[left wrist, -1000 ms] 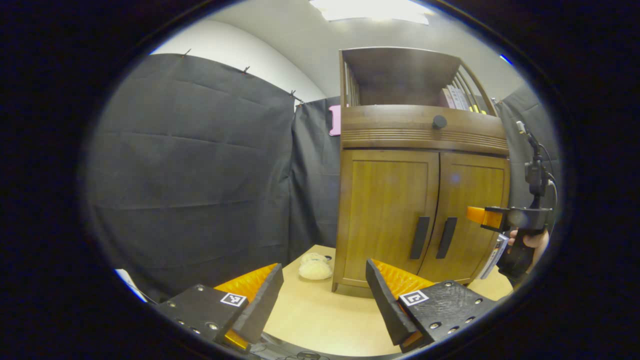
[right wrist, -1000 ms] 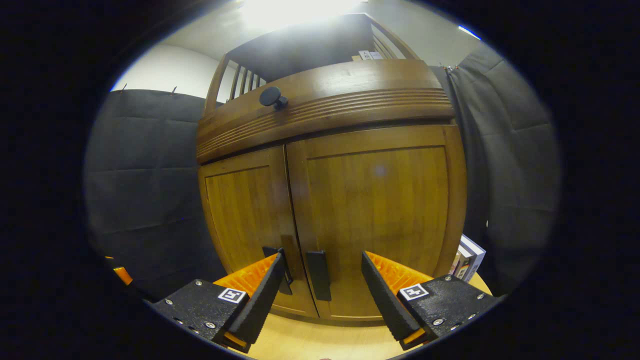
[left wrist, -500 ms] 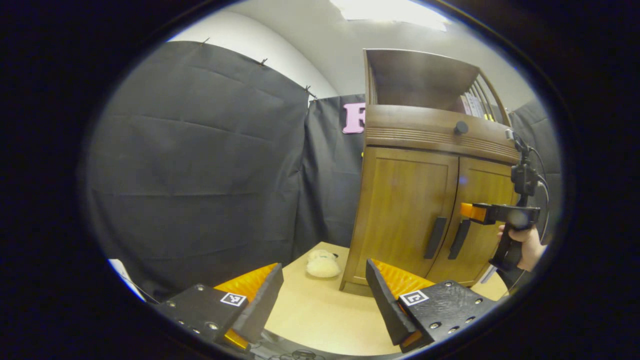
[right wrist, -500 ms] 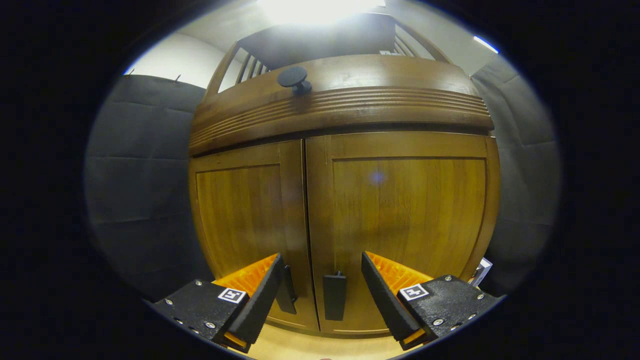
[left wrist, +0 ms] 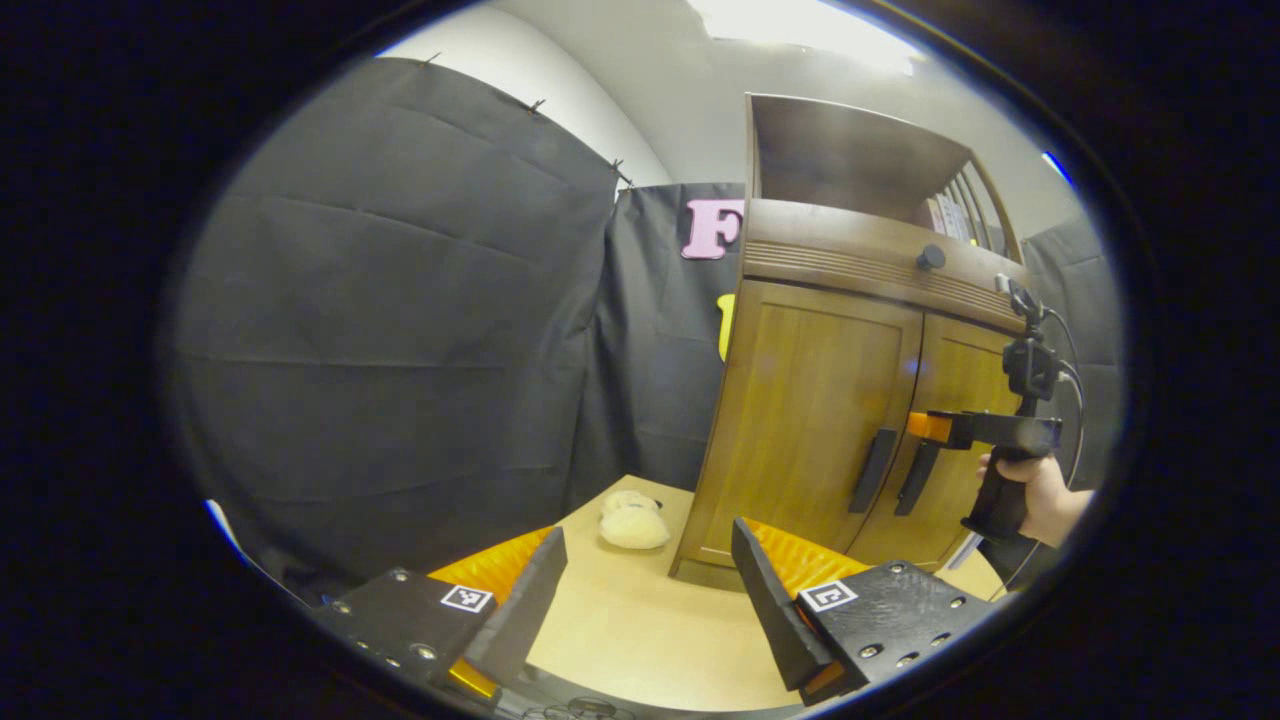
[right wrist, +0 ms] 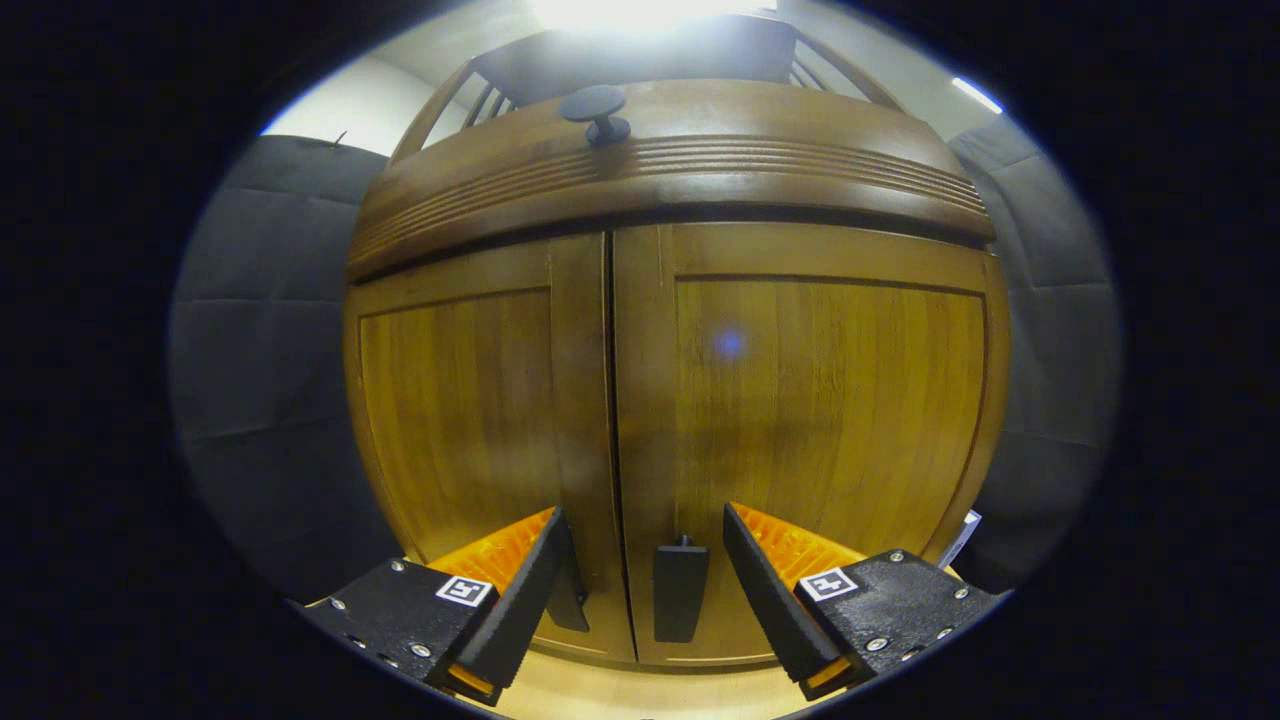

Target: Open the right door of the double-door shoe cabinet with the right hand, and open the left door with the left hand.

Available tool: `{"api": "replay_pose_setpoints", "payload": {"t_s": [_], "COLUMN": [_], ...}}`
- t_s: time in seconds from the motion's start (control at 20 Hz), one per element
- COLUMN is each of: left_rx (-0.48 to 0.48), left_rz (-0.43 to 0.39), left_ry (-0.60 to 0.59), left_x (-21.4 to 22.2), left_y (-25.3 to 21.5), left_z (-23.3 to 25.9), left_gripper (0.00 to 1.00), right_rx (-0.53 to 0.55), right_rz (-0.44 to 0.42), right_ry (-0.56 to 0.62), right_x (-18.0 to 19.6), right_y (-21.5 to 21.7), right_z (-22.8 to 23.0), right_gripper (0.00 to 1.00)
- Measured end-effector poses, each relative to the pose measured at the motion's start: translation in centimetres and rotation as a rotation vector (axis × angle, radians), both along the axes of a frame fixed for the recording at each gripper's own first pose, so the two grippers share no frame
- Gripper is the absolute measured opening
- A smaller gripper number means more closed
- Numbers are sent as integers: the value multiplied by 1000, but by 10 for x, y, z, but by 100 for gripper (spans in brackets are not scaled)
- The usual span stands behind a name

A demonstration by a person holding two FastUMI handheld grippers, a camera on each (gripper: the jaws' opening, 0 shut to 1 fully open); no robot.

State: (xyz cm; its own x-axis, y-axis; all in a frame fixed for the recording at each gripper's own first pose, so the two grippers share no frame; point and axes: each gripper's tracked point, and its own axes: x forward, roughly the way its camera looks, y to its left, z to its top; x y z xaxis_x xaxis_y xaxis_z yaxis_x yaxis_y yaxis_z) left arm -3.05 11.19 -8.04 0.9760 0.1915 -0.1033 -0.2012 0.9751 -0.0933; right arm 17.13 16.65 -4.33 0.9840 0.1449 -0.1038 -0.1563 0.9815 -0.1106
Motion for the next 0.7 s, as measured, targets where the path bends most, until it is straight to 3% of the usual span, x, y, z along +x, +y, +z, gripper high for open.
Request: {"api": "replay_pose_setpoints", "payload": {"t_s": [0.15, 0.3, 0.35, 0.45, 0.5, 0.65, 0.7], "left_rx": [5, 2, 4, 10, 13, 30, 32], "left_rz": [-23, -56, -68, -94, -110, -149, -158], "left_ry": [7, 17, 18, 28, 36, 38, 46], "left_x": [14, 29, 28, 34, 37, 48, 53], "left_y": [2, 3, 3, 1, 0, -3, -6], "left_z": [-7, -10, -11, -15, -18, -25, -28], "left_gripper": [99, 99, 95, 99, 95, 99, 95], "right_rx": [-11, 11, 22, 14, 10, 26, 26], "right_rz": [-40, -62, -65, -89, -98, -117, -110], "right_ry": [37, 91, 96, 101, 106, 94, 99], "right_x": [3, 6, 9, 16, 18, 16, 20], "right_y": [-5, -11, -11, -15, -18, -24, -23], "right_z": [-15, -31, -32, -36, -39, -39, -41], "right_gripper": [93, 88, 82, 72, 66, 36, 36]}}
